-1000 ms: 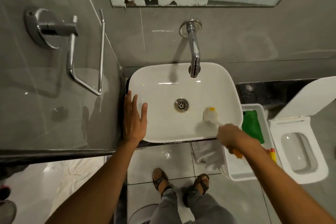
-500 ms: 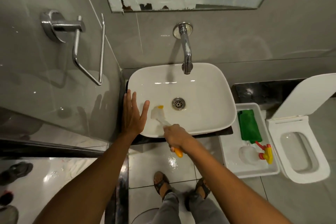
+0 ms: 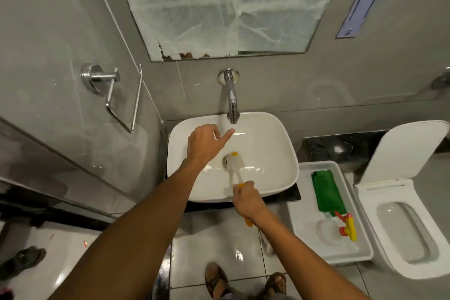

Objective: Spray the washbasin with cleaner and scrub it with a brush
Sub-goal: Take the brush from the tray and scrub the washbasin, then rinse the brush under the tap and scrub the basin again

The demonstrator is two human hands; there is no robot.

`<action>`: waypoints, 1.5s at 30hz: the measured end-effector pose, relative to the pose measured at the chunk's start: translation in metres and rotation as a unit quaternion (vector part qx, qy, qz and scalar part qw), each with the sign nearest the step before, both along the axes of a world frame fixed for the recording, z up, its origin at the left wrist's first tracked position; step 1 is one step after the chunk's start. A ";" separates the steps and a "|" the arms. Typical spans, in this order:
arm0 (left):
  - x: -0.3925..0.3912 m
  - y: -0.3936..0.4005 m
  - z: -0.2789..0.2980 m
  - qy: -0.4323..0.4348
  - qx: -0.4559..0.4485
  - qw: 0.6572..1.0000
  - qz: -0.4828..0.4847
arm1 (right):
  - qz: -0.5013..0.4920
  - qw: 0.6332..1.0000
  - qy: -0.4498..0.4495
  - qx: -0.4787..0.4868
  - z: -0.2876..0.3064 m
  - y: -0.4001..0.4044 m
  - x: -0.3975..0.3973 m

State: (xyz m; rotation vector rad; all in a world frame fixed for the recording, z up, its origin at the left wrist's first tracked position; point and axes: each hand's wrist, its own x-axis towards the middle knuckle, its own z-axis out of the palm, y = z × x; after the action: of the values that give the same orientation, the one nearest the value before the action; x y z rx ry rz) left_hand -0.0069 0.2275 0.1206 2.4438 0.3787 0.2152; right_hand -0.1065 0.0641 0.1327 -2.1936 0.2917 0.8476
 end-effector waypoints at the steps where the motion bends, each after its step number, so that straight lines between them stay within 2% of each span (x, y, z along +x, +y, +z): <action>1: 0.008 -0.008 0.012 -0.006 -0.005 1.000 0.003 | -0.001 1.000 -0.004 0.001 0.002 -0.004 0.001; 5: 0.034 -0.033 0.044 0.030 -0.002 0.999 0.028 | 0.008 1.000 -0.022 -0.002 0.011 -0.015 0.001; 10: 0.049 -0.049 0.050 0.068 -0.020 0.994 0.085 | 0.045 0.998 -0.039 -0.006 0.016 -0.026 0.002; 14: 0.049 -0.054 0.053 0.069 -0.007 0.992 0.104 | 0.019 1.000 -0.007 0.006 0.016 -0.027 0.004; 21: 0.050 -0.062 0.053 0.069 0.000 0.993 0.094 | 0.011 1.000 -0.009 0.012 0.018 -0.031 0.004; 24: 0.052 -0.053 0.049 0.067 -0.007 0.996 0.059 | 0.015 1.000 -0.013 0.019 0.016 -0.032 0.005; 31: 0.059 -0.011 0.038 0.067 -0.065 0.990 -0.105 | 0.029 0.999 -0.028 0.027 0.010 -0.031 0.000; 34: 0.063 0.001 0.035 0.096 -0.099 0.980 -0.145 | 0.003 0.997 -0.063 0.053 0.010 -0.027 -0.001; 37: 0.072 0.010 0.039 0.145 -0.096 0.968 -0.180 | -0.021 0.992 -0.101 0.065 0.007 -0.026 0.000; 45: 0.082 0.024 0.048 0.195 -0.097 0.946 -0.240 | -0.055 0.989 -0.106 0.082 -0.007 -0.029 -0.006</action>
State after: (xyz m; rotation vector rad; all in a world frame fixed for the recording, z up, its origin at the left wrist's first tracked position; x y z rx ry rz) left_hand 0.0747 0.2518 0.1684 2.2900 -0.0417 -0.4975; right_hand -0.1122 0.0355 0.1261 -2.0714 0.2276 0.5508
